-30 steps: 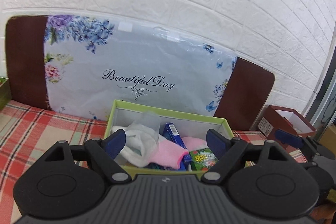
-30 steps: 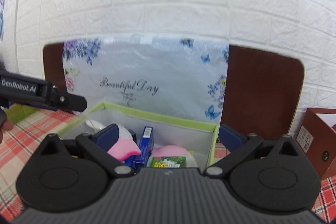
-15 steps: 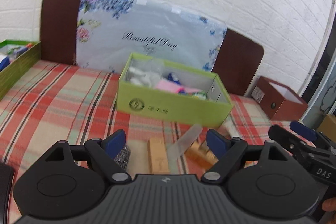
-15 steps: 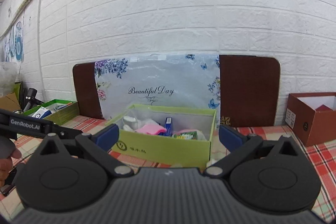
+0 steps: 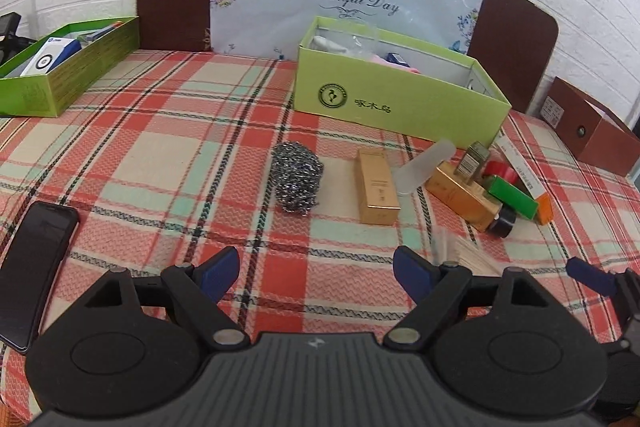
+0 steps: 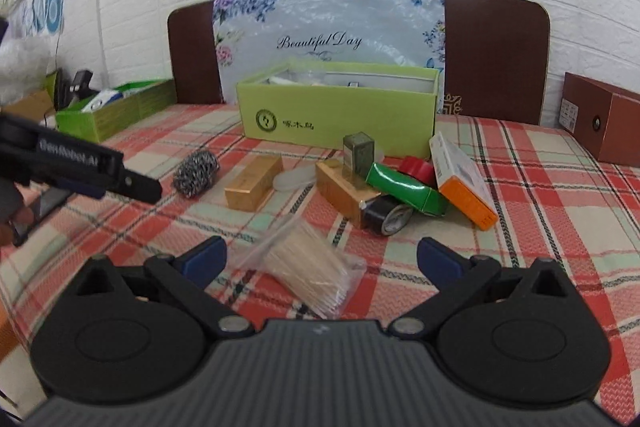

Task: Organize objects
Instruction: 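Withdraw both grippers back to the remaining items on the table, then grasp the steel wool with the left gripper while the right grasps the cotton swab bag, then carry the steel wool and swab bag into the lime-green box and release, then withdraw both grippers back toward the gold cosmetic boxes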

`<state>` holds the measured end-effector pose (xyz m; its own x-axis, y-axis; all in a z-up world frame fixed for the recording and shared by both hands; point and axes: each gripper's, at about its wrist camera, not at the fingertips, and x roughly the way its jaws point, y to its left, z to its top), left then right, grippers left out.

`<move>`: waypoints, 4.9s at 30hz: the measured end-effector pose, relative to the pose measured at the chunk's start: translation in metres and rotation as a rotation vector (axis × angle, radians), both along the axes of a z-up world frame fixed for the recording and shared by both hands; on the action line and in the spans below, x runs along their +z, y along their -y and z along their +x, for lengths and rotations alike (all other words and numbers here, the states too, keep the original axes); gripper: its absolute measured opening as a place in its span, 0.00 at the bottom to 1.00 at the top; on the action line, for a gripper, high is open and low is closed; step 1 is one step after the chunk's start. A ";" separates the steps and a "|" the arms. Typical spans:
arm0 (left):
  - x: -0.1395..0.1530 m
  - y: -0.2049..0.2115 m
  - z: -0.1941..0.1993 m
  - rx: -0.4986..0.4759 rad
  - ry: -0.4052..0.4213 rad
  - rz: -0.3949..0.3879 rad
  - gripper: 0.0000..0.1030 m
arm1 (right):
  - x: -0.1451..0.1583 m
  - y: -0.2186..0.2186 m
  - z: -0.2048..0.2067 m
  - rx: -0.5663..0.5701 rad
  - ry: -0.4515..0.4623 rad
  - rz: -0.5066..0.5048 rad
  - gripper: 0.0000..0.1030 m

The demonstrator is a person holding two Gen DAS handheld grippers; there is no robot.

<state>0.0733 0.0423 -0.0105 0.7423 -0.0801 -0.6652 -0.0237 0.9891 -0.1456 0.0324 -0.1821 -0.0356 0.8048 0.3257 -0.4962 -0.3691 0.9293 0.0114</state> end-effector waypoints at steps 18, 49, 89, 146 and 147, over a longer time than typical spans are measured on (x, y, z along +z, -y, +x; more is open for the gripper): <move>-0.003 -0.019 0.034 -0.047 0.090 -0.021 0.81 | -0.028 -0.019 0.040 0.150 -0.146 -0.093 0.43; -0.018 -0.005 0.031 -0.207 -0.015 0.028 0.46 | -0.021 -0.051 0.019 0.098 -0.201 -0.044 0.52; 0.089 0.031 0.059 -0.347 0.239 -0.095 0.34 | 0.076 -0.026 0.041 0.078 0.062 0.020 0.21; 0.077 0.043 0.106 -0.157 0.211 -0.103 0.84 | 0.088 0.014 0.117 -0.146 0.270 -0.103 1.00; 0.074 0.042 0.097 -0.156 0.203 -0.103 0.84 | 0.087 0.014 0.109 -0.145 0.269 -0.104 1.00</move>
